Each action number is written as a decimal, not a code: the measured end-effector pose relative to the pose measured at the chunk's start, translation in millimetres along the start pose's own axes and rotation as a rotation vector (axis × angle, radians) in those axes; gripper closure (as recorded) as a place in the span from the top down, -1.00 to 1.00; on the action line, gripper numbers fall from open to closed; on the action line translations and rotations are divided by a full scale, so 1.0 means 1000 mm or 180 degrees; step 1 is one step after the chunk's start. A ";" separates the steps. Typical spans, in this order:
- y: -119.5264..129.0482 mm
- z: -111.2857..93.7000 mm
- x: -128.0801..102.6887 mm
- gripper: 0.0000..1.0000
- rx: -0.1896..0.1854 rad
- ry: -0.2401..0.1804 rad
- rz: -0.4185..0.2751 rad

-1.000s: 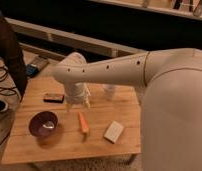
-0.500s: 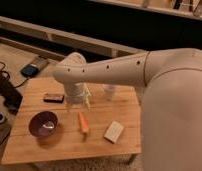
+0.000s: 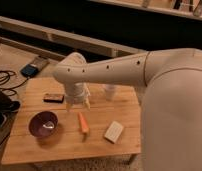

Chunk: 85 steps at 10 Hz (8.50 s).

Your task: Place the eraser in the ceramic cup

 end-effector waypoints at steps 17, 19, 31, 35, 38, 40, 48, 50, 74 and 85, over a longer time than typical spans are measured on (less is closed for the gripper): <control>0.084 0.095 -0.097 0.30 0.0226 0.0657 -0.2964; 0.106 0.113 -0.130 0.30 0.0264 0.0617 -0.3320; 0.154 0.142 -0.197 0.30 0.0129 0.0470 -0.3884; 0.162 0.156 -0.208 0.30 0.0182 0.0453 -0.3971; 0.163 0.163 -0.217 0.30 0.0212 0.0436 -0.3982; 0.163 0.164 -0.220 0.30 0.0208 0.0437 -0.3968; 0.189 0.164 -0.219 0.30 0.0011 0.0398 -0.3992; 0.194 0.166 -0.220 0.30 0.0003 0.0382 -0.4003; 0.135 -0.004 -0.239 -0.82 -0.0502 -0.0532 -0.3682; -0.002 -0.049 -0.256 -0.82 -0.0665 -0.1161 -0.2847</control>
